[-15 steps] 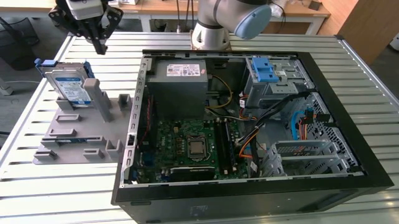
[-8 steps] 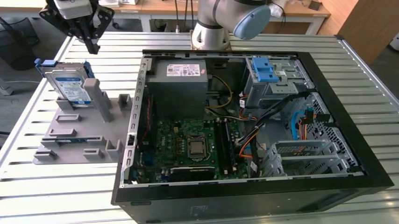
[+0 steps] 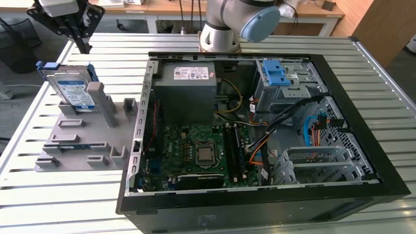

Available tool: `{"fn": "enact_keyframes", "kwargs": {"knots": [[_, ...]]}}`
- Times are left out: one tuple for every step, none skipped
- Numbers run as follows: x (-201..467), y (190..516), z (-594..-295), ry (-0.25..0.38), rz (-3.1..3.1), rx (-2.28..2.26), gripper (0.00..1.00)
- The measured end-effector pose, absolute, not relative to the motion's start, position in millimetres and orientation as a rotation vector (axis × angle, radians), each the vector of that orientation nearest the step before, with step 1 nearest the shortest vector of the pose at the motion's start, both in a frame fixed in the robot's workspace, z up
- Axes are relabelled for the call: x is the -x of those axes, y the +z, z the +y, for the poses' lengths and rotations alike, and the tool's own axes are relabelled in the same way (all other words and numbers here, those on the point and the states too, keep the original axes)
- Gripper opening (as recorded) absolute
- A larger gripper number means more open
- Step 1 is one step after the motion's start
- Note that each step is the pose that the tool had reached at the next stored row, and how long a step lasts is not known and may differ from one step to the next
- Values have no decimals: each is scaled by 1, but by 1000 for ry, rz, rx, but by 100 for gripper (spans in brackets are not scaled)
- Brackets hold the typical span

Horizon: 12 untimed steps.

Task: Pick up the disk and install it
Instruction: 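Reach for the disk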

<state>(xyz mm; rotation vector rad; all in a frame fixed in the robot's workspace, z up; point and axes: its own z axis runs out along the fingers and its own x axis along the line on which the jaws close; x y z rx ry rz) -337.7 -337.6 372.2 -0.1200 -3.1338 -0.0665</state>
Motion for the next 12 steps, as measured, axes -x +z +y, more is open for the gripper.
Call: {"fn": "enact_keyframes", "kwargs": {"knots": [[342, 372, -337, -67, -3134, 120, 11], [346, 371, -336, -66, -3134, 120, 11], [349, 371, -336, -66, -3134, 120, 11], [351, 371, -336, -66, -3134, 120, 11], [352, 370, -336, -66, -3134, 116, 11], [352, 370, -336, -66, -3134, 104, 11], [353, 370, -336, -67, -3135, 85, 11], [353, 369, -336, -66, -3135, 65, 11], [353, 369, -336, -66, -3135, 46, 11], [355, 369, -336, -66, -3134, 36, 11], [357, 369, -336, -66, -3135, 34, 11], [359, 369, -336, -66, -3135, 34, 11]]}}
